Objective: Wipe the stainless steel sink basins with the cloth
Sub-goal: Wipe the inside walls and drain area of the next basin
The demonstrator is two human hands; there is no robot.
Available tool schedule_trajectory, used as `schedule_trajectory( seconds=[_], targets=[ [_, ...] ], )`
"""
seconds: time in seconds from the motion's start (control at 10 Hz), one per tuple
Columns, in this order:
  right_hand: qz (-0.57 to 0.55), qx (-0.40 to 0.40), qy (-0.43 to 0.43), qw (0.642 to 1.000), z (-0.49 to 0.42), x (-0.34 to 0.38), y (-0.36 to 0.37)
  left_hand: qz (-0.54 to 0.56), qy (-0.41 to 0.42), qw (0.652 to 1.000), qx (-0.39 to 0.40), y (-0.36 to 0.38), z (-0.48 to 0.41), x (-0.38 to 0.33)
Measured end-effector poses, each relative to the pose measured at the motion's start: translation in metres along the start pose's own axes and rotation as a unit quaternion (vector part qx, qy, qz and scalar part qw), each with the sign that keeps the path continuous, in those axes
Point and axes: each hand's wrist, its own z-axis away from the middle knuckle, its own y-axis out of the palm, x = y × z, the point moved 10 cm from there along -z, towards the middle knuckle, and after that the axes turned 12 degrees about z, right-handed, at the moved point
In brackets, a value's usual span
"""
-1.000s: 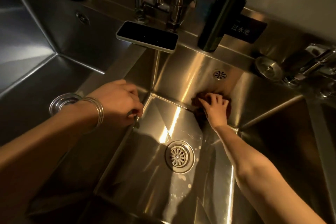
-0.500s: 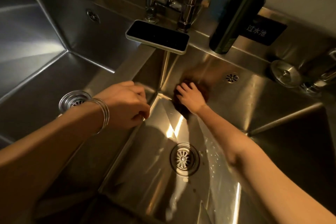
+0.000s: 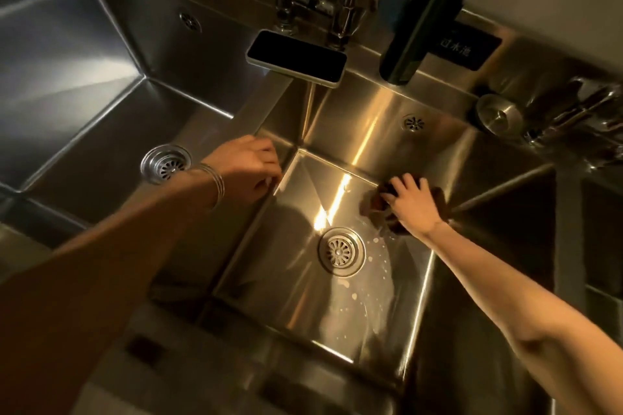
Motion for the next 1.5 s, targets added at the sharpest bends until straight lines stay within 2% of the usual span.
schedule_trajectory(
  seconds=[0.1, 0.2, 0.3, 0.4, 0.5, 0.6, 0.7, 0.8, 0.9, 1.0, 1.1, 1.2, 1.3, 1.4, 1.5],
  targets=[
    [-0.068, -0.036, -0.065, 0.995, -0.006, 0.043, -0.049, 0.021, -0.041, 0.999, -0.026, -0.020, 0.029, -0.007],
    [-0.179, -0.067, -0.076, 0.979, -0.009, 0.065, -0.093, 0.001, -0.080, 0.996, 0.033, -0.021, 0.059, -0.009],
    [-0.250, -0.054, -0.076, 0.964, -0.024, 0.090, -0.109, -0.014, -0.086, 0.993, 0.083, -0.013, 0.078, -0.013],
    [-0.225, -0.074, -0.120, 0.964, -0.046, 0.121, -0.114, -0.027, -0.065, 0.994, 0.078, -0.006, 0.087, -0.018],
    [-0.224, -0.072, -0.122, 0.964, -0.075, 0.136, -0.106, -0.013, -0.081, 0.995, 0.065, 0.003, 0.091, -0.015],
    [-0.250, -0.040, -0.107, 0.962, -0.099, 0.146, -0.085, 0.008, -0.090, 0.995, 0.051, 0.011, 0.092, -0.009],
    [-0.261, 0.031, -0.103, 0.959, -0.110, 0.157, -0.052, 0.015, -0.092, 0.994, 0.051, 0.015, 0.095, -0.004],
    [-0.282, 0.163, -0.142, 0.935, -0.097, 0.179, -0.012, 0.028, -0.092, 0.995, 0.039, 0.015, 0.094, -0.002],
    [-0.304, 0.162, -0.125, 0.930, -0.092, 0.183, 0.004, 0.024, -0.087, 0.995, 0.034, 0.017, 0.094, -0.001],
    [-0.279, 0.097, -0.114, 0.949, -0.103, 0.168, -0.010, 0.023, -0.086, 0.995, 0.032, 0.018, 0.094, 0.000],
    [-0.430, 0.067, -0.116, 0.893, -0.108, 0.159, -0.038, 0.018, -0.093, 0.995, 0.029, 0.018, 0.094, 0.001],
    [-0.624, -0.002, -0.113, 0.773, -0.096, 0.151, -0.098, 0.014, -0.099, 0.995, 0.029, 0.017, 0.093, 0.001],
    [-0.663, -0.168, -0.112, 0.721, -0.083, 0.127, -0.165, 0.003, -0.103, 0.994, 0.026, 0.016, 0.094, 0.001],
    [-0.628, -0.243, -0.103, 0.732, -0.082, 0.123, -0.184, -0.006, -0.102, 0.995, 0.022, 0.016, 0.093, 0.000],
    [-0.577, -0.146, -0.119, 0.795, -0.104, 0.155, -0.140, -0.001, -0.099, 0.995, 0.016, 0.016, 0.094, 0.000]
  ],
)
